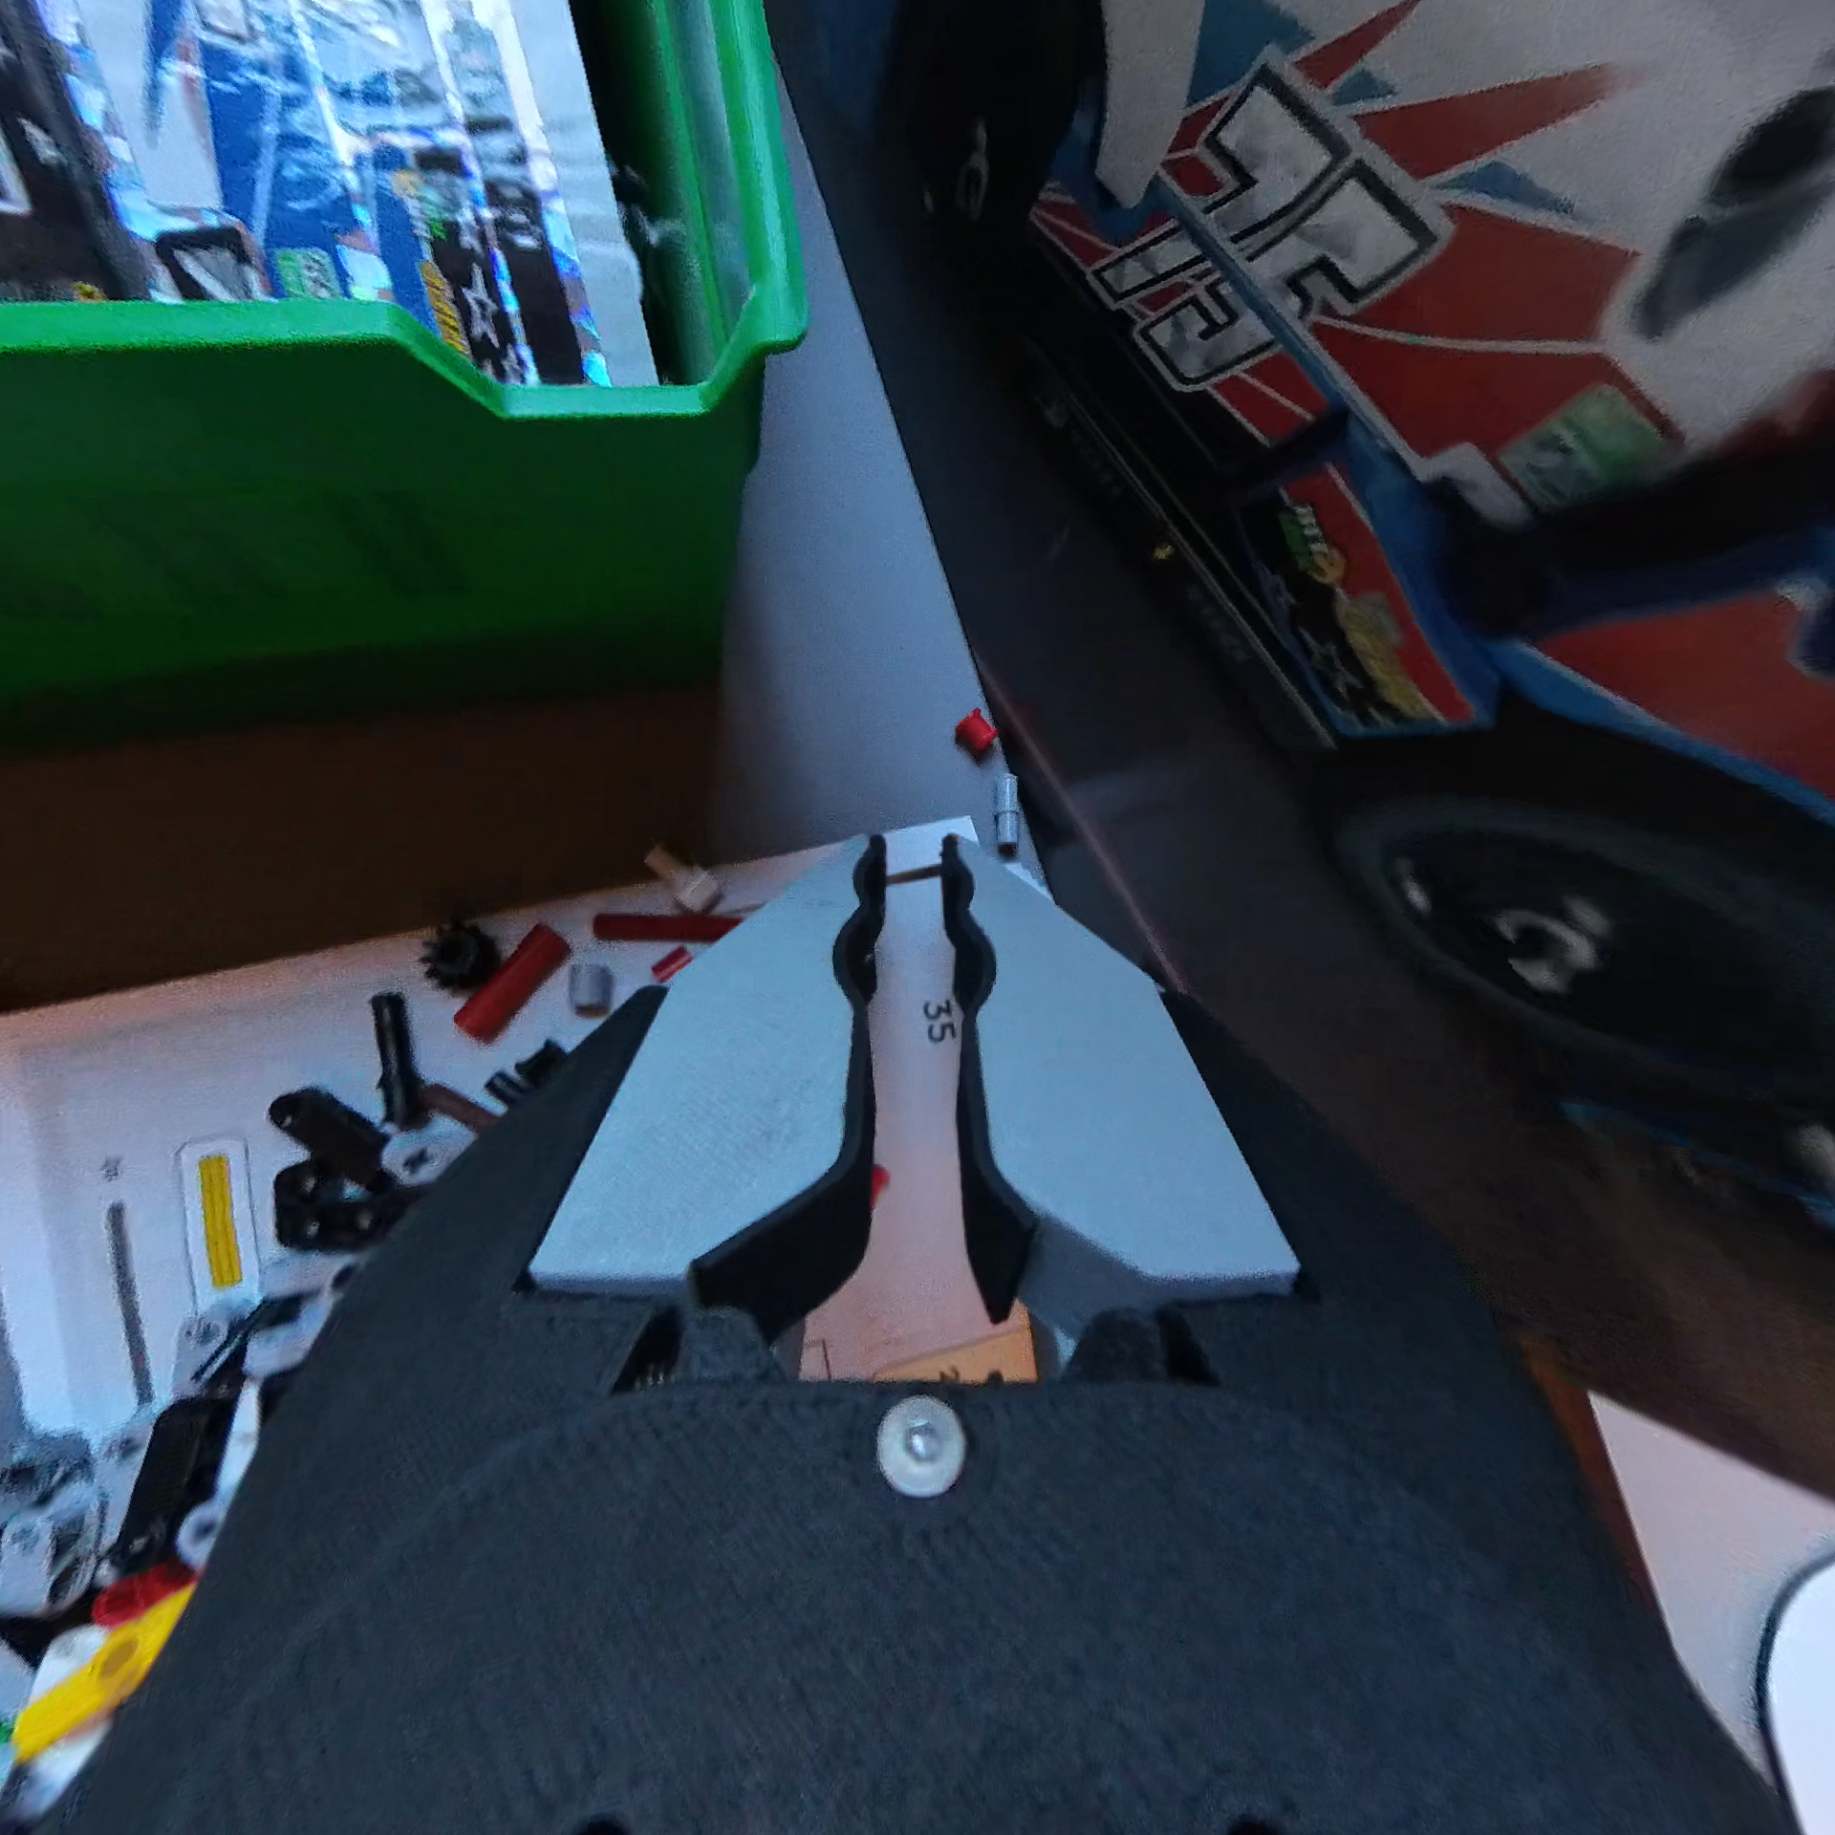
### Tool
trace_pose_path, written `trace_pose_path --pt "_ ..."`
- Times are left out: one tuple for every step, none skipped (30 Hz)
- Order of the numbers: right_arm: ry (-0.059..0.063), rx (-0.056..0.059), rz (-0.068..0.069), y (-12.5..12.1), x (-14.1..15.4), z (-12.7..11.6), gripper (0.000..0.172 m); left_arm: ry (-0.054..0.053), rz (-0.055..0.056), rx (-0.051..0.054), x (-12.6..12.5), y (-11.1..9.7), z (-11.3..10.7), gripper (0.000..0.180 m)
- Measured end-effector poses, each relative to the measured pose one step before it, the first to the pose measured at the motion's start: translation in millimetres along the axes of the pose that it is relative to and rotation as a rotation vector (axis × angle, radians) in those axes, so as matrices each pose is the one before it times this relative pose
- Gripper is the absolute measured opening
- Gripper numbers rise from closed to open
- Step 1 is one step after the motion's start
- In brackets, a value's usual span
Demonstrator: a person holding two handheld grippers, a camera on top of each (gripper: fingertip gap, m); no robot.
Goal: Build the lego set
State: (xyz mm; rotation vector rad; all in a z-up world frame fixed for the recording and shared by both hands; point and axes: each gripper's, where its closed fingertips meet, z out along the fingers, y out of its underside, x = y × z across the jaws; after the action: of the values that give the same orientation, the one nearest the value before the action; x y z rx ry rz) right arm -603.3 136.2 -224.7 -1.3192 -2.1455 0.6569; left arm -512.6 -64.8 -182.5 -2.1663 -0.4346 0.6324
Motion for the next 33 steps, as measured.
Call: trace_pose_path --pt "0.0226 -0.0171 -0.0032 -2.23 0.43 4.87 0.01 0.0051 -0.0051 0.0072 -1.19 0.01 0.41 0.004" --pt "0.0345 -0.0148 -0.0129 -1.05 3.0 4.6 0.011 0.0072 -0.0023 0.0076 -0.48 -0.05 0.26 0.004" --pt "0.0255 -0.0154 -0.0146 0.8 2.62 4.65 0.013 0.0072 -0.0029 0.0085 0.14 -0.11 0.08 0.004" --pt "0.0166 -0.0176 -0.0136 2.12 1.86 4.45 0.015 0.0029 -0.0017 0.0102 -0.01 -0.12 0.12 0.004" --pt "0.0228 -0.0191 -0.0094 3.56 3.34 4.55 0.015 0.0007 -0.0032 0.0115 0.08 0.0 -0.05 0.004" --pt "0.0222 -0.004 0.0016 0.91 2.83 3.69 0.011 -0.0002 -0.003 0.0146 0.06 0.06 0.04 0.004" --pt "0.0036 0.0098 0.01 -1.63 0.4 2.72 0.008 0.0009 -0.0027 0.016 0.09 -0.03 -0.03 0.004" --pt "-0.0081 0.0109 0.0107 -2.09 -0.88 2.27 0.006 -0.0004 -0.0018 0.0161 -0.33 -0.55 -0.18 0.004" --pt "-0.0117 0.0069 0.0094 -1.82 -1.05 2.05 0.003 -0.0034 0.0102 0.0067 -0.08 -0.11 -0.14 0.004" --pt "-0.0111 0.007 0.0076 -1.85 -0.6 1.76 0.003 -0.0043 0.0101 0.0043 -0.01 -0.21 0.1 0.004" --pt "-0.0144 0.0053 0.0052 -1.59 -0.89 1.2 0.003 -0.0007 0.0067 0.0047 -0.09 -0.25 0.16 0.004" --pt "-0.0227 0.0045 0.0051 -1.21 -1.85 0.54 0.003 0.0035 0.0044 0.0018 0.05 0.02 0.14 0.004" --pt "-0.0407 0.0075 0.0095 -0.93 -4.59 -0.35 0.003 0.0062 -0.0004 0.0002 0.01 -0.13 0.12 0.004" --pt "-0.0652 0.0107 0.0176 -0.67 -8.42 -1.67 0.002 0.0056 -0.0049 -0.0013 -0.34 0.03 0.23 0.004" --pt "-0.0775 0.01 0.02 0.24 -10.98 -2.45 0.002 0.0027 -0.0034 -0.0006 -0.56 -0.07 0.52 0.004" --pt "-0.0637 0.0077 0.0129 1.47 -9.98 -2.53 0.002 -0.0005 -0.0002 0.0012 -0.8 -0.2 0.58 0.004" --pt "-0.0481 0.0039 0.0016 2.69 -8.81 -2.86 0.003 -0.0017 0.0003 0.002 -0.73 -0.21 0.52 0.004" --pt "-0.0383 -0.0003 -0.0076 3.35 -7.78 -3.42 0.002 -0.0025 0.0007 0.0033 -0.68 -0.31 0.55 0.004" --pt "-0.0321 0.0005 -0.0152 2.67 -6.37 -3.67 0.002 -0.0036 0.0021 0.0077 -0.6 -0.58 0.45 0.004" --pt "0.0144 0.0135 -0.0196 0.17 1.11 -4.73 0.003 -0.0027 -0.0009 0.0122 -0.62 -1.04 0.42 0.004" --pt "0.0642 0.0249 -0.0094 -2.83 10.52 -5.31 0.003 -0.0013 -0.0022 0.0075 -0.29 -0.46 -0.01 0.003" --pt "0.05 0.0289 0.0089 -4.69 10.53 -4.29 0.003 -0.0011 -0.0002 0.0039 -0.07 -0.22 0.03 0.004" --pt "0.0109 0.0251 0.0248 -5.44 5.53 -1.88 0.005 -0.0022 0.0007 0.0038 -0.1 -0.34 -0.06 0.004" --pt "0.0078 0.013 0.0263 -4.63 4.33 0.55 0.01 -0.0035 -0.0037 0.0106 -0.2 -0.85 -0.1 0.004" --pt "0.0292 -0.0005 0.0137 -2.68 5.57 2.58 0.012 -0.0042 -0.0065 0.0153 -0.35 -1.15 0.07 0.003" --pt "0.0492 -0.0064 0.0017 -1.74 6.57 3.4 0.012 -0.004 -0.0065 0.0144 -0.38 -0.99 -0.08 0.004" --pt "0.0404 -0.0081 -0.003 -1.47 4.06 3.8 0.012 -0.0038 -0.0076 0.0118 -0.24 -1.1 -0.04 0.004" --pt "0.023 -0.0044 -0.005 -1.66 0.94 3.41 0.013 -0.0054 -0.0065 0.0102 -0.25 -0.67 -0.08 0.003" --pt "0.0212 0.0007 -0.0033 -1.85 0.58 3.3 0.013 -0.0056 -0.0009 0.0098 -0.04 -0.71 -0.09 0.003" --pt "0.0183 -0.0007 0.0015 -1.05 0.93 3.05 0.01 -0.0039 0.0047 0.0118 0.32 -0.82 0.05 0.003" --pt "0.0003 -0.0083 0.0105 0.68 -1.06 3.83 0.01 -0.004 0.0066 0.0139 -0.12 -0.73 -0.06 0.003" --pt "-0.0113 -0.0179 0.0181 2.57 -1.84 4.08 0.011 0.0006 0.0016 0.008 -0.07 -0.34 -0.05 0.004" --pt "-0.0051 -0.0132 0.0136 2.22 0.01 3.41 0.01 0.0019 -0.0024 0.0033 -0.04 -0.15 0.07 0.004"
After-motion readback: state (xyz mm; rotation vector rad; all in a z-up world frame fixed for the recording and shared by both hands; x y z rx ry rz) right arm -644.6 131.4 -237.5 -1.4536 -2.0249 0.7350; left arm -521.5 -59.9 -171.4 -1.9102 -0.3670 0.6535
